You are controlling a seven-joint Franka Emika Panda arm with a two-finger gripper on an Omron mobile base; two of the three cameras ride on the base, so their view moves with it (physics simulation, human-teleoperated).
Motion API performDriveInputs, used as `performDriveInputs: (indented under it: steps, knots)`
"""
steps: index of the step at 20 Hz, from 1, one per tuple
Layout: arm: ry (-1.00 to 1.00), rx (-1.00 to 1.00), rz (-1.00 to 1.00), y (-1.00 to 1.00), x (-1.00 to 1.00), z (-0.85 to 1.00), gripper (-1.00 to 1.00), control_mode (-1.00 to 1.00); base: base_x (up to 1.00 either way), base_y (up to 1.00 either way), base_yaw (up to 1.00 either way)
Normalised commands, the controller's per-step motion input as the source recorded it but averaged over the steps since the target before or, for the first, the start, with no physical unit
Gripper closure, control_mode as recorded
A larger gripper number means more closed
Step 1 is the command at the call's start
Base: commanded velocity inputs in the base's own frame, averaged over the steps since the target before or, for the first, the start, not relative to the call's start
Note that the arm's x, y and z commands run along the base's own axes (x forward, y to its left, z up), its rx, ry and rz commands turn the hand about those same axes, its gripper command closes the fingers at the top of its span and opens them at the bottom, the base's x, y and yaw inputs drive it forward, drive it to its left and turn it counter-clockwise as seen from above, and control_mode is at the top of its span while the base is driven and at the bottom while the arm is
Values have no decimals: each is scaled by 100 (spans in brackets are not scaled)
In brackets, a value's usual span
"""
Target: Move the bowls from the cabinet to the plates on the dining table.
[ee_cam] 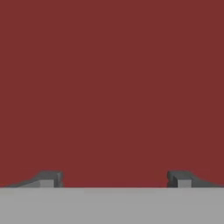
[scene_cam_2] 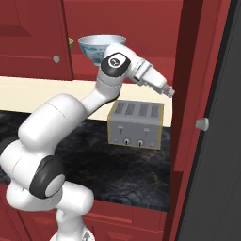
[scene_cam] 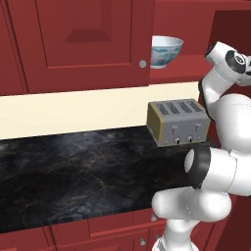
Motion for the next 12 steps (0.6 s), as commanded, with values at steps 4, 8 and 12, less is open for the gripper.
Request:
performDriveInputs:
  steps: [4, 8, 12]
  knots:
    - [-22, 6, 1, 8, -6, -2, -100, -100, 0, 0, 0]
    - [-22, 1, 0, 58, -12, -5, -100, -100, 0, 0, 0]
    - [-19, -1, 0, 88, -21, -4, -100, -100, 0, 0, 0]
